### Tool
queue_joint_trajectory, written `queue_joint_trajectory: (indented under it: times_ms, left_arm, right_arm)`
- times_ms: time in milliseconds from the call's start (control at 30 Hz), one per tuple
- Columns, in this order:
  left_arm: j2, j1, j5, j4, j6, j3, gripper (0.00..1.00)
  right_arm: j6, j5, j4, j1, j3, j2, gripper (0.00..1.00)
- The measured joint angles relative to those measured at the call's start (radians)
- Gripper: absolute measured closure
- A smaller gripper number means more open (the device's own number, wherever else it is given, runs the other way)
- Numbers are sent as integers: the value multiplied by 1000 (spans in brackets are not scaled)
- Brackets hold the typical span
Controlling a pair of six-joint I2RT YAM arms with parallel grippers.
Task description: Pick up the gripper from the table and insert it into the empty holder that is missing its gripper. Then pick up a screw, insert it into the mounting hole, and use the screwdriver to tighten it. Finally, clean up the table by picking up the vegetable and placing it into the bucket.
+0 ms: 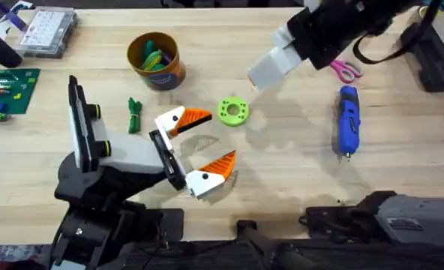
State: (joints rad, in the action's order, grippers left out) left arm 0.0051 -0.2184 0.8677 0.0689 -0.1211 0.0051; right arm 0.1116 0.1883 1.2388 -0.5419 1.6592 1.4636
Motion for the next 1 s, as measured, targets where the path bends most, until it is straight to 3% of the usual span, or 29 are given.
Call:
queue_joint_trajectory:
  times_ms: [433,467,633,667,1000]
  left_arm:
    - [0,0,0,0,0,0,20]
    - [0,0,0,1,-6,0,73]
    - [0,0,0,3,-7,0,842]
    - [0,0,0,3,-3,0,950]
    - [0,0,0,4,-4,0,983]
  right_arm:
    - [0,0,0,0,0,0,7]
    - [0,0,0,0,0,0,7]
    - [0,0,0,0,0,0,7]
    - [0,0,0,0,0,0,7]
    - [4,0,10,0,0,0,7]
